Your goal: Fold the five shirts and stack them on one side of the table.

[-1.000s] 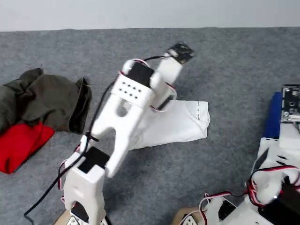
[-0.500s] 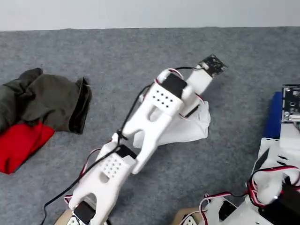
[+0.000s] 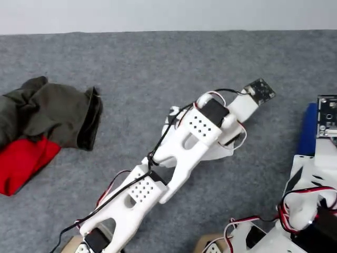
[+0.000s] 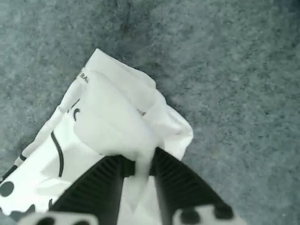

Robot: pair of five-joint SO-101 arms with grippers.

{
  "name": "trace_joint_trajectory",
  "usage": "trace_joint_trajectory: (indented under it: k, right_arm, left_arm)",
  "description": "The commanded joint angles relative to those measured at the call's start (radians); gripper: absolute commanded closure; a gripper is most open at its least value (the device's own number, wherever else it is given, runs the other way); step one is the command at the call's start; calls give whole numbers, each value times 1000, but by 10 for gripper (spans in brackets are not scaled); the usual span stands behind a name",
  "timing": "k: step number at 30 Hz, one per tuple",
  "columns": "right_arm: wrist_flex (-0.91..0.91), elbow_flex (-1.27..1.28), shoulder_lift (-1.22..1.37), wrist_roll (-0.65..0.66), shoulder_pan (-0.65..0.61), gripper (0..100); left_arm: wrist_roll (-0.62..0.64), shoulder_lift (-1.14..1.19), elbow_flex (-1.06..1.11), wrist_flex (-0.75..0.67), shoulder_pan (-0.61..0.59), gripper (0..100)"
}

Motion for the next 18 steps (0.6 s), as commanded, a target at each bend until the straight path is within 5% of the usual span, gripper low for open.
trace_joint_trajectory:
  k: [1, 13, 18]
  right_arm:
    - [35, -2, 5, 6, 10, 989]
    - [35, -2, 5, 8, 10, 989]
    - [35, -2, 5, 8, 10, 989]
  left_arm:
    - [14, -40, -45, 26, -3, 810]
    - [28, -199, -41, 26, -183, 791]
    - [17, -192, 4, 28, -275, 882]
